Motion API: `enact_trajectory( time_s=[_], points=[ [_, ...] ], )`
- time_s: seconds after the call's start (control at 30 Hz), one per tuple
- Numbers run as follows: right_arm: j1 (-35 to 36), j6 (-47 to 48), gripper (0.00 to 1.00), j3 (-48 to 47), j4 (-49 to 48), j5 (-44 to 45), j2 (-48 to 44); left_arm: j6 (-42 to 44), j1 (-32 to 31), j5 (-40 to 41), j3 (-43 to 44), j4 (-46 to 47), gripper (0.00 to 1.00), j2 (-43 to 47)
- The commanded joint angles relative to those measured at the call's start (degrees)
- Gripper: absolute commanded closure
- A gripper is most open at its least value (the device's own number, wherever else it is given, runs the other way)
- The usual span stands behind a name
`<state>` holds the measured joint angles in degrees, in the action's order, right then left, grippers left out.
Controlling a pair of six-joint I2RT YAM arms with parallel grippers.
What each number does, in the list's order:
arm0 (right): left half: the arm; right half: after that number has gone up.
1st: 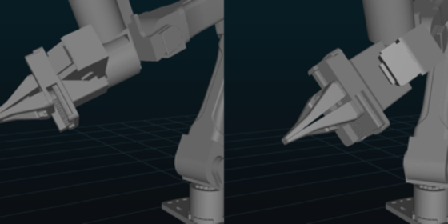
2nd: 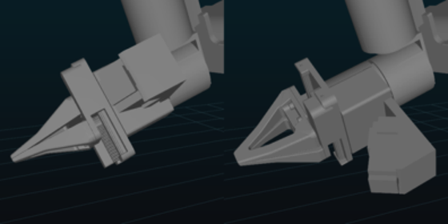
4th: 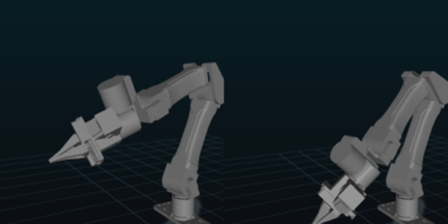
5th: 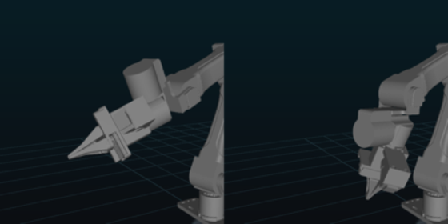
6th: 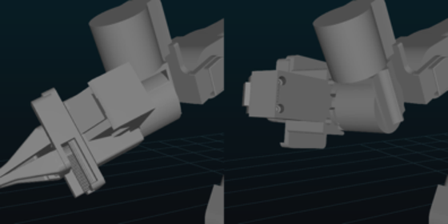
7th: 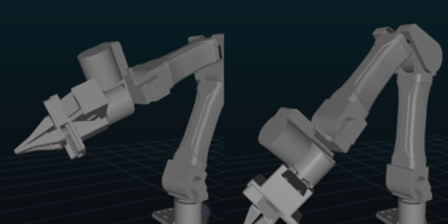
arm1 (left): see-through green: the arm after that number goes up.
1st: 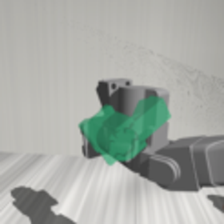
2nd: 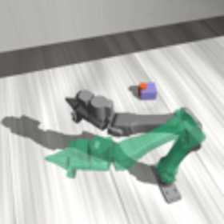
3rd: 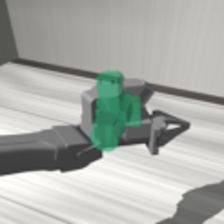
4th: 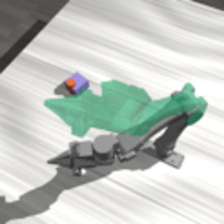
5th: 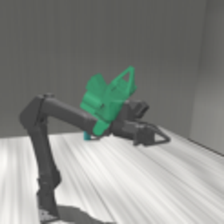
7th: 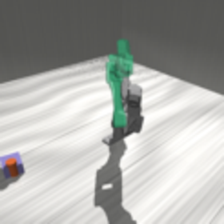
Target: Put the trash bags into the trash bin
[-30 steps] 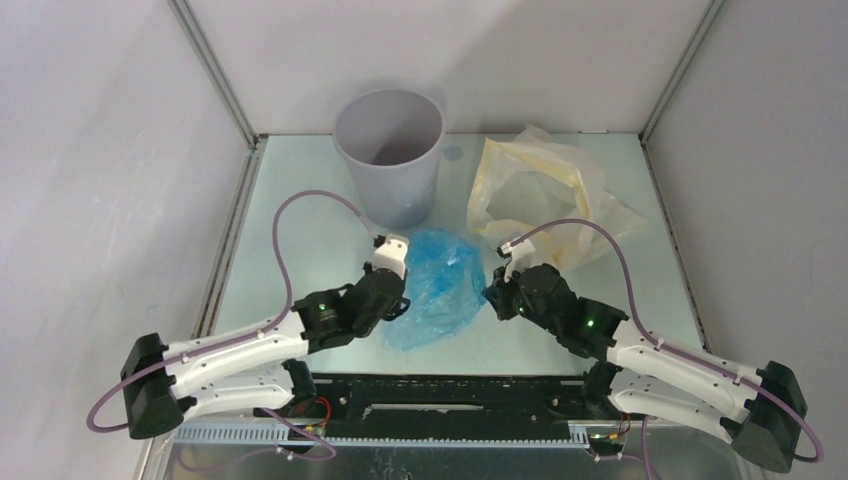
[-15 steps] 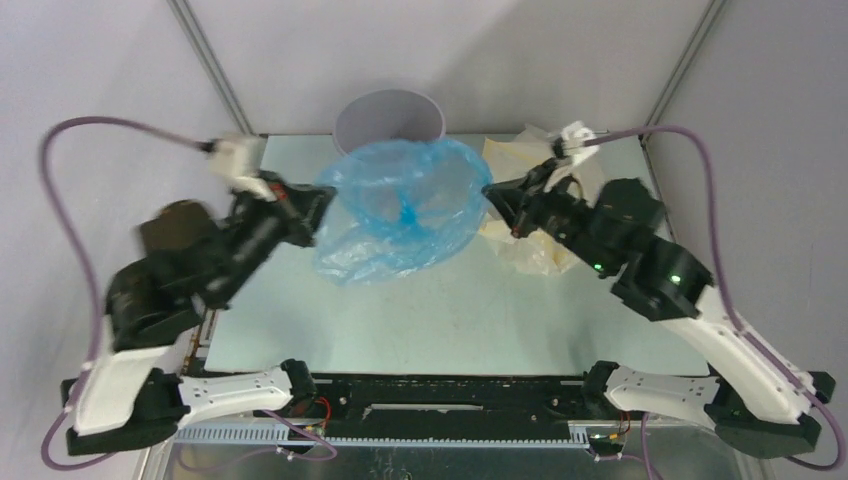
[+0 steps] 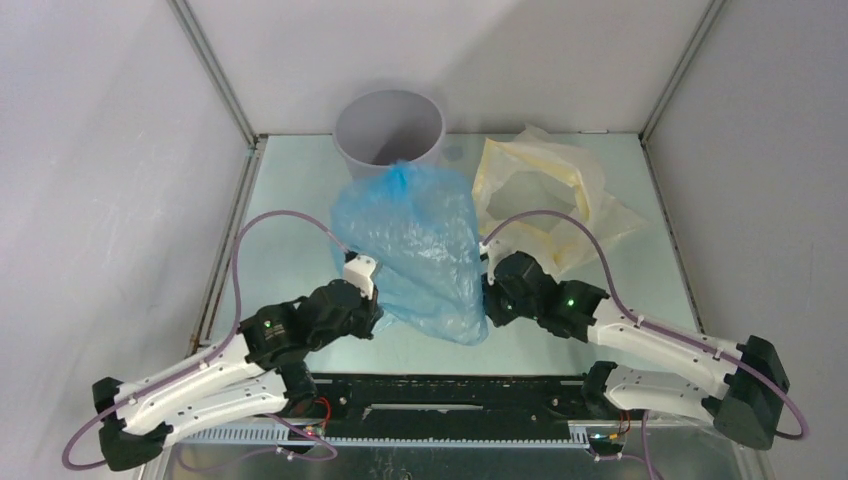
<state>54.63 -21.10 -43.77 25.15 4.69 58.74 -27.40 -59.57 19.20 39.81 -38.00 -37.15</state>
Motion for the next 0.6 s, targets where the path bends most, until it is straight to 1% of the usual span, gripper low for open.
enact_trajectory(
  time_s=[0.0, 0.17, 0.3, 0.4, 0.57],
  points=[
    [0.9, -2.0, 1.00, -3.2, -1.7, -0.4, -3.0, -3.0, 0.2, -3.7, 8.0, 2.1, 1.00, 1.6],
    [1.8, -0.1, 1.00, -8.7, 0.0, 0.5, -7.6, -1.9, 0.2, -7.7, 19.9, -1.5, 1.00, 1.8],
    [1.8, 1.4, 1.00, -13.0, 3.2, 2.4, -10.0, -1.8, 0.2, -10.0, 27.0, -3.2, 1.00, 2.3],
    [1.7, 2.7, 1.00, -16.2, 4.2, 3.1, -10.6, -0.8, 0.1, -8.0, 31.4, -4.1, 1.00, 2.3],
    [0.8, 4.8, 1.00, -21.0, 5.2, 3.6, -9.4, 0.8, 0.2, -3.8, 37.1, -6.7, 1.00, -0.6]
  ],
)
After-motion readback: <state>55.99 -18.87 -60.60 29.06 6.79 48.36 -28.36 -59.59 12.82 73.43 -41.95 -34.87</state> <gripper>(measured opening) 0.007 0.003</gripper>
